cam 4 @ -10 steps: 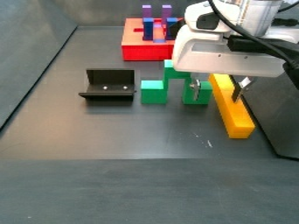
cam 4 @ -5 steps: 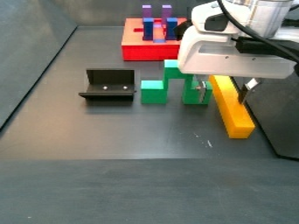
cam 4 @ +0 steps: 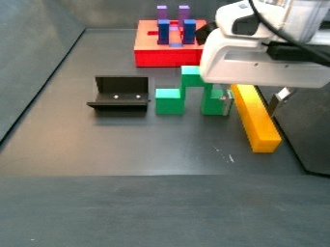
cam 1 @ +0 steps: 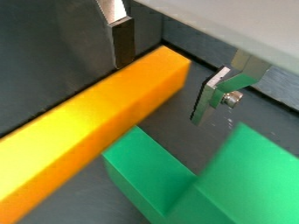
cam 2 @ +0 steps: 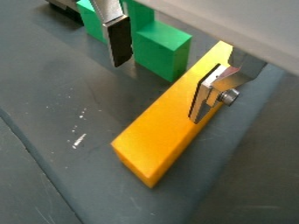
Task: Pick up the yellow object. Move up. Move to above the board. Insert the yellow object.
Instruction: Pick up the yellow object.
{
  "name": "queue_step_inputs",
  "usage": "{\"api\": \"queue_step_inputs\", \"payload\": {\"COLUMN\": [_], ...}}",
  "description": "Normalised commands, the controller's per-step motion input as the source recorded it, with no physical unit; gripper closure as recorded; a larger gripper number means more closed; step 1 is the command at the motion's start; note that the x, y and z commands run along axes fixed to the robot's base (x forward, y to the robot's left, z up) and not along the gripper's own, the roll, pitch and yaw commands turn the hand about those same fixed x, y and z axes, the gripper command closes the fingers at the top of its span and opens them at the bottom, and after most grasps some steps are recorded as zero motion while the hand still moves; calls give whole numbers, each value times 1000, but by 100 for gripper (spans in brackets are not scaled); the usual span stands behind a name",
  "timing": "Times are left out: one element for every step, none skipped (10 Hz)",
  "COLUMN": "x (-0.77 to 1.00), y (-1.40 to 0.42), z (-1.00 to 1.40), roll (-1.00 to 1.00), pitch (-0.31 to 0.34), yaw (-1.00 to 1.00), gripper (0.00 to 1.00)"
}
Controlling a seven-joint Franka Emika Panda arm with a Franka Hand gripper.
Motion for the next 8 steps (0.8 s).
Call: {"api": "queue_step_inputs", "payload": {"x": [-323, -86, 0, 40, 129, 94, 31, -37], "y": [0, 0, 0, -49, -80, -89, -169, -206], "z": [134, 26, 0, -34, -66, -111, -134, -111], "roll": [-427, -420, -396, -360, -350, -339, -290, -214], "pitch": [-154, -147, -109, -80, -57, -57, -36, -27], "yaw": [0, 0, 66, 71, 86, 80, 80, 0], "gripper": [0, 0, 0, 0, 0, 0, 0, 0]}}
